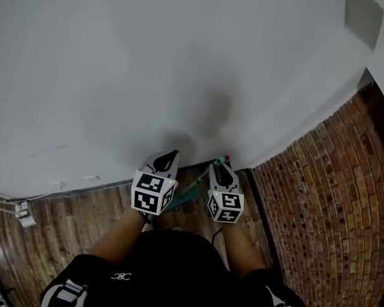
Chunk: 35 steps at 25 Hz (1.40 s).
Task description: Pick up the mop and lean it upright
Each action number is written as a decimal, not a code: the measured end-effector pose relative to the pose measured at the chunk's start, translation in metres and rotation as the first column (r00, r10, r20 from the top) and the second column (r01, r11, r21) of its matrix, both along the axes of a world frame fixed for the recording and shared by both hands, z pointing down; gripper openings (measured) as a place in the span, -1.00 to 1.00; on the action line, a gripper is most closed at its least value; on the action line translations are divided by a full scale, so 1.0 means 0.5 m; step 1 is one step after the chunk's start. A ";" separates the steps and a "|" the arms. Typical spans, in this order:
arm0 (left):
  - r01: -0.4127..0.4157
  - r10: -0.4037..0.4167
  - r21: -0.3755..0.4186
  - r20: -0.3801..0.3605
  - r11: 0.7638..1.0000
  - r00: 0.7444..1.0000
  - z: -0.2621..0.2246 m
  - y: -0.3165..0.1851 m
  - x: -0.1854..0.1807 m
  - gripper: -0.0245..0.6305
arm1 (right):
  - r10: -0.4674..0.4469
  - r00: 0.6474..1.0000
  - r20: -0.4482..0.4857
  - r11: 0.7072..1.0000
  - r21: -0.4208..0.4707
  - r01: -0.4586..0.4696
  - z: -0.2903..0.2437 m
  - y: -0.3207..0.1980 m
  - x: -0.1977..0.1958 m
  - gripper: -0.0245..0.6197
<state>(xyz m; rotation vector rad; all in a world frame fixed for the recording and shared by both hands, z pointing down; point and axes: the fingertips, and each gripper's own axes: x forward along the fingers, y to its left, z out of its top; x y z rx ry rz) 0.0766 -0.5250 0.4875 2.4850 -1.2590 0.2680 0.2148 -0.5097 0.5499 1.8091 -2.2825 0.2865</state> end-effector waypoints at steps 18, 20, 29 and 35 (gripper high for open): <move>-0.024 0.024 0.000 0.067 1.000 0.997 0.013 -0.030 0.040 -0.93 | 0.028 0.999 0.027 1.000 0.012 -0.028 0.007 0.024 0.009 -0.59; -0.030 0.031 -0.015 0.037 0.999 0.999 0.008 -0.026 0.046 -0.93 | 0.029 0.999 0.032 1.000 0.010 -0.030 0.007 0.027 0.016 -0.59; -0.004 0.004 -0.002 -0.002 1.000 1.000 -0.020 -0.016 0.036 -0.93 | 0.024 0.999 0.035 1.000 0.013 -0.025 0.008 0.035 0.019 -0.59; 0.011 -0.011 -0.003 0.012 1.000 1.000 -0.021 0.006 0.021 -0.93 | -0.001 0.999 0.039 1.000 0.019 0.000 0.009 0.039 0.007 -0.59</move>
